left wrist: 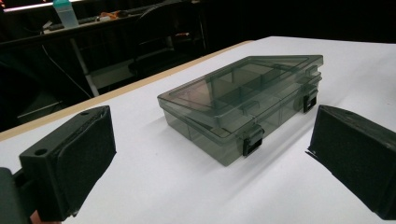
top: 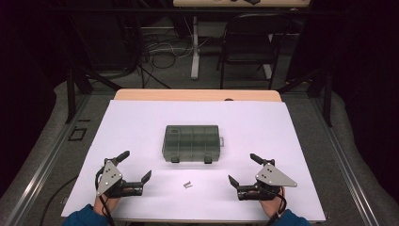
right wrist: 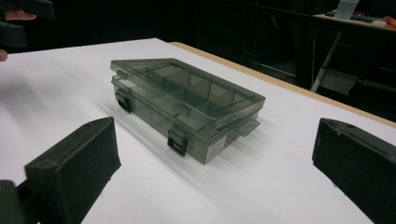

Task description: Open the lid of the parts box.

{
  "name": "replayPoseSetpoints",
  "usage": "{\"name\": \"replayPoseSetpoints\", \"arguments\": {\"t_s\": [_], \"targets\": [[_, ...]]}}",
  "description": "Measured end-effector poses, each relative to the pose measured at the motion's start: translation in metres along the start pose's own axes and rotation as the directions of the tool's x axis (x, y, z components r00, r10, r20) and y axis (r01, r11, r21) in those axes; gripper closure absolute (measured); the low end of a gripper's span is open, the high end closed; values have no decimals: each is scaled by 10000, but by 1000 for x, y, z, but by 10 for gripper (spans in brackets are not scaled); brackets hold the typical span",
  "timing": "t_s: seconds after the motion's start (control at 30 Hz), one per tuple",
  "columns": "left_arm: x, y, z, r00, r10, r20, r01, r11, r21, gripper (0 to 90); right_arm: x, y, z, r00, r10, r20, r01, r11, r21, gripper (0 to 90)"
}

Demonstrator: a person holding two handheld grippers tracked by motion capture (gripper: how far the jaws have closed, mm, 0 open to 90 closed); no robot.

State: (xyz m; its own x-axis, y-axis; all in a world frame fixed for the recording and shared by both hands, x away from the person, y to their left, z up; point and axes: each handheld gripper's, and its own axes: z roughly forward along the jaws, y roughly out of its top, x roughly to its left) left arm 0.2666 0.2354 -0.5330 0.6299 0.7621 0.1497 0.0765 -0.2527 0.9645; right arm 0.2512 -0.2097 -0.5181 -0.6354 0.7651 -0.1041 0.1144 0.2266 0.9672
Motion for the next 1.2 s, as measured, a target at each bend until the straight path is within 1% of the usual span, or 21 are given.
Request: {"name": "replayPoseSetpoints", "arguments": {"t_s": [0.1, 0.13, 0.17, 0.27, 0.3, 0.33, 0.4, 0.47, 0.5, 0.6, 0.63, 0.67, 0.73, 0.77, 0.83, 0.93, 0.97, 1.07, 1.1, 1.13, 1.2], "targets": [[1, 1, 3, 10000, -29, 34, 29, 10000, 48, 0, 1, 1, 5, 9999, -128, -67, 129, 9999, 62, 0], [1, 1, 5, 10000, 27, 16, -27, 10000, 66, 0, 1, 2, 6, 9999, -166, -36, 167, 9998, 128, 0], [2, 1, 6, 10000, 39, 46, -40, 9999, 98, 0, 1, 4, 9, 9997, -177, -181, 180, 9996, 202, 0], [3, 1, 10, 9999, -53, 95, 51, 9999, 116, 1, 1, 5, 12, 9996, -244, -161, 248, 9993, 283, 0], [3, 2, 12, 9999, -25, 113, 23, 9998, 178, 0, 2, 6, 16, 9992, -350, -206, 357, 9988, 326, 0], [3, 2, 12, 9999, -25, 113, 23, 9998, 178, 1, 2, 6, 16, 9992, -350, -206, 357, 9988, 326, 0], [4, 2, 15, 10000, 52, 37, -53, 9994, 332, 1, 2, 7, 19, 9987, -399, -330, 412, 9984, 388, 0], [5, 2, 17, 10000, 40, 52, -42, 9992, 388, 1, 3, 8, 23, 9974, -605, -380, 626, 9965, 550, 0], [5, 3, 18, 10000, -18, 70, 16, 9993, 371, 1, 3, 8, 23, 9974, -605, -380, 626, 9965, 550, 0], [5, 4, 21, 9999, 63, 136, -69, 9990, 434, 1, 3, 9, 28, 9969, -632, -471, 662, 9957, 647, 0], [5, 4, 22, 9998, 15, 198, -24, 9991, 434, 1, 3, 9, 31, 9973, -553, -485, 584, 9961, 656, 0], [5, 5, 23, 9998, 63, 214, -73, 9990, 448, 1, 3, 9, 31, 9973, -553, -485, 584, 9961, 656, 0], [6, 7, 25, 9994, -50, 353, 33, 9988, 496, 1, 2, 10, 34, 9974, -505, -505, 543, 9956, 768, 0], [6, 8, 26, 9993, -18, 379, -2, 9987, 514, 1, 2, 10, 36, 9975, -508, -484, 543, 9958, 741, 0], [6, 9, 28, 9990, -5, 445, -19, 9985, 540, 1, 1, 11, 39, 9970, -478, -608, 529, 9949, 858, 0], [6, 10, 32, 9986, 100, 527, -136, 9977, 668, 0, 1, 13, 41, 9969, -445, -648, 501, 9949, 879, 0], [6, 11, 33, 9983, 119, 574, -159, 9975, 695, 1, 1, 14, 42, 9962, -471, -738, 537, 9944, 906, 0], [7, 12, 37, 9978, 81, 665, -136, 9965, 820, 5, 1, 14, 45, 9961, -463, -757, 530, 9946, 894, 0], [8, 13, 38, 9977, 87, 679, -147, 9960, 884, 10, 1, 15, 47, 9946, -491, -914, 584, 9930, 1023, 0], [8, 13, 39, 9974, 56, 715, -120, 9959, 892, 10, 1, 15, 47, 9946, -491, -914, 584, 9930, 1023, 0], [9, 14, 42, 9972, 156, 732, -233, 9941, 1057, 13, 2, 16, 50, 9935, -534, -1003, 645, 9918, 1103, 0]]}}
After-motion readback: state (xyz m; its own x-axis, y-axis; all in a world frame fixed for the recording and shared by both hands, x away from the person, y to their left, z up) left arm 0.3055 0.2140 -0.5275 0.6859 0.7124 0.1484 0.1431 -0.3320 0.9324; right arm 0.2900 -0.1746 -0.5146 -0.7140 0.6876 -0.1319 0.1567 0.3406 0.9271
